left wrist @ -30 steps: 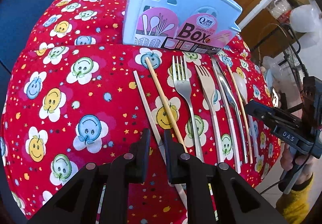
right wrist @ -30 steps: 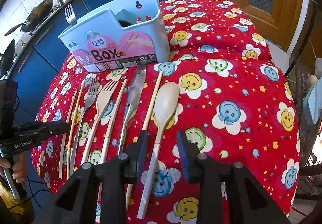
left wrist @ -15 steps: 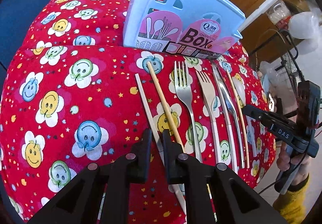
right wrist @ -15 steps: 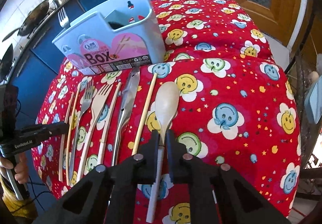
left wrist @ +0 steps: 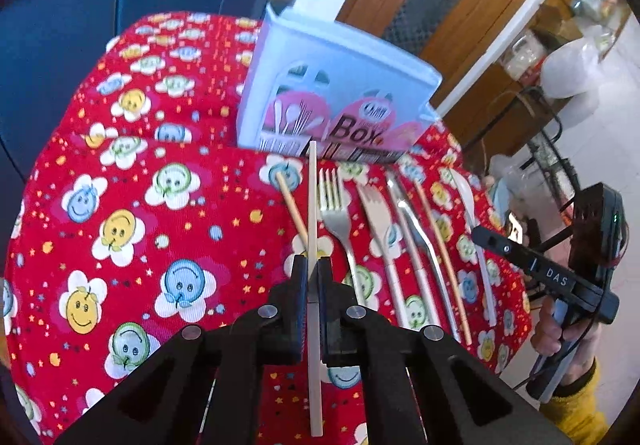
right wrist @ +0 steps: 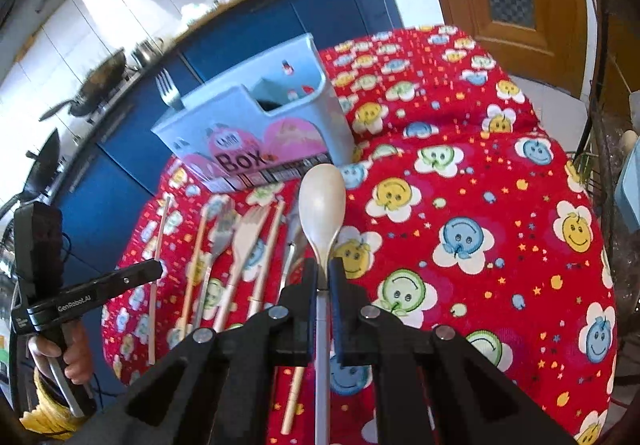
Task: Organize utensils
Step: 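Grasp the wooden spoon with the right gripper while the left grasps a wooden chopstick, then lift the wooden spoon and chopstick and carry both over the caddy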
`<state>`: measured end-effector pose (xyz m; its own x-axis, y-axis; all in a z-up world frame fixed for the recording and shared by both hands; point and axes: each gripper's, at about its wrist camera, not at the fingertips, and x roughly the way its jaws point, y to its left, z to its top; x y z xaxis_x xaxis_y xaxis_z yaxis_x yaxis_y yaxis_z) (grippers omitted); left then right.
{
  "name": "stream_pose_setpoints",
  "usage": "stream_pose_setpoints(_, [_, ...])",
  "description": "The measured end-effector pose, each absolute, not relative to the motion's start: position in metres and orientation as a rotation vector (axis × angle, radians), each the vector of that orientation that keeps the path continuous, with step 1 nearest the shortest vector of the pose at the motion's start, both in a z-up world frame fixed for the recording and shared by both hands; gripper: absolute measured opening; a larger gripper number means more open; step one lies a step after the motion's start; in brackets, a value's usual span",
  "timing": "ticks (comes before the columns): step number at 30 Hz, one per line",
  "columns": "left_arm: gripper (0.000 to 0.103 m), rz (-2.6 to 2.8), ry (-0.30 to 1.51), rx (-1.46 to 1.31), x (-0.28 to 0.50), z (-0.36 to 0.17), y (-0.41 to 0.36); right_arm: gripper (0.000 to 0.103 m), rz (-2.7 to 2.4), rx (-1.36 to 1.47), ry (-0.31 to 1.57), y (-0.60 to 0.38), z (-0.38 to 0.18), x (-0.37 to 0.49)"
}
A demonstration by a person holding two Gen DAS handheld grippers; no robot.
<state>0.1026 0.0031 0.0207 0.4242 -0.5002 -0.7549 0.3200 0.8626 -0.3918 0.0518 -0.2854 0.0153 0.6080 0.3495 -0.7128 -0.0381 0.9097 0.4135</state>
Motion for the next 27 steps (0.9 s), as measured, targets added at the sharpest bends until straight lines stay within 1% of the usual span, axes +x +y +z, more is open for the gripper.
stream_pose_setpoints(14, [0.005,-0.546,0.755,-0.199,0.081,0.067,0.002,0.008,0.251,0.378,0.642,-0.278,0.054,0.024])
stream_pose_setpoints(19, [0.005,-0.55,0.704,-0.209,0.084,0.08,0.002,0.008,0.248,0.352,0.572,-0.273,0.067,0.021])
stream_pose_setpoints(27, [0.005,-0.528,0.636,-0.208,0.098,0.096,-0.002,0.008,0.259,0.32,0.51,-0.266,0.08,0.028])
